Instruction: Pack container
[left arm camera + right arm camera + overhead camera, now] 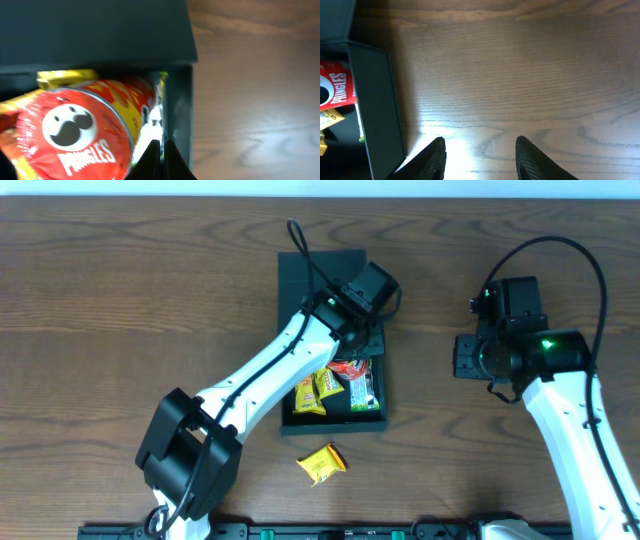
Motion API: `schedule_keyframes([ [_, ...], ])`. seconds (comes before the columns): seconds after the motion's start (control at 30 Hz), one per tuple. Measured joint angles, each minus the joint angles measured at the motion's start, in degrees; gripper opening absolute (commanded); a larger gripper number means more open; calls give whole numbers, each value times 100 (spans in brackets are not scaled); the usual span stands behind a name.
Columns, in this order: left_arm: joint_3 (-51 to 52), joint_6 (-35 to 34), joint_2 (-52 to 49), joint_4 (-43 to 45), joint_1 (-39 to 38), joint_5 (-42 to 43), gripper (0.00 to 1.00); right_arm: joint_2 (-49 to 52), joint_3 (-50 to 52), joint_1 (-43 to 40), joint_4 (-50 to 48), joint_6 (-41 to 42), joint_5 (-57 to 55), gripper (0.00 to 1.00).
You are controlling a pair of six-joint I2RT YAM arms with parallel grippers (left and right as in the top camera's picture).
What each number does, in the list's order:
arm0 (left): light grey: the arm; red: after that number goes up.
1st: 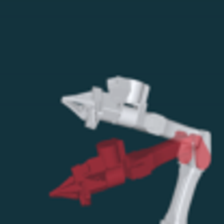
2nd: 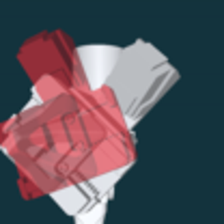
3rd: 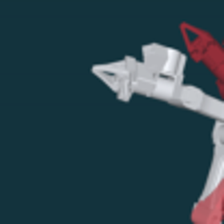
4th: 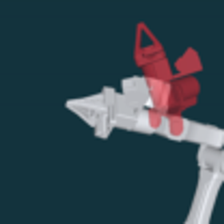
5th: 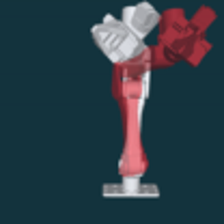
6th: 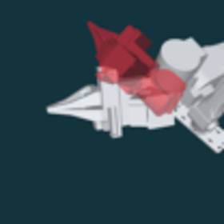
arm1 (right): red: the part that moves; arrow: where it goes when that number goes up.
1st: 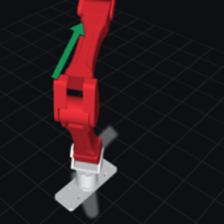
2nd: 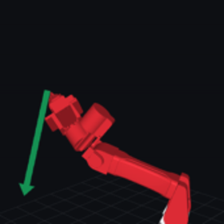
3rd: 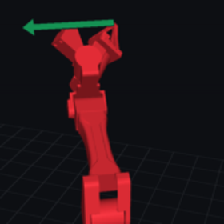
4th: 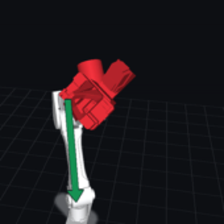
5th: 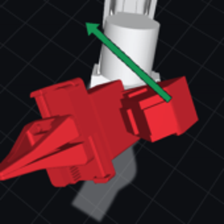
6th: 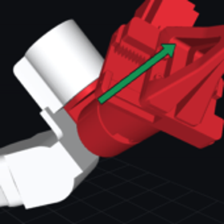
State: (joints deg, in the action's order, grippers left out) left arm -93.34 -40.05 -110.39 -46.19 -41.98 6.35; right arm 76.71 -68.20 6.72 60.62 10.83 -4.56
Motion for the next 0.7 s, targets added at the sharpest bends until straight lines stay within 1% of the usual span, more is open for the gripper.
schedule_keyframes([
  [0.17,0,2,0,114,-17,-857,6,0,0,0,2,0,0,46],
  [0.4,0,90,0,337,-13,-1685,6,0,0,0,0,0,0,47],
  [0.57,0,153,-59,442,-13,-1952,6,0,0,0,2,0,0,48],
  [0.7,0,164,-409,476,-13,-2033,6,0,0,0,0,0,0,48],
])
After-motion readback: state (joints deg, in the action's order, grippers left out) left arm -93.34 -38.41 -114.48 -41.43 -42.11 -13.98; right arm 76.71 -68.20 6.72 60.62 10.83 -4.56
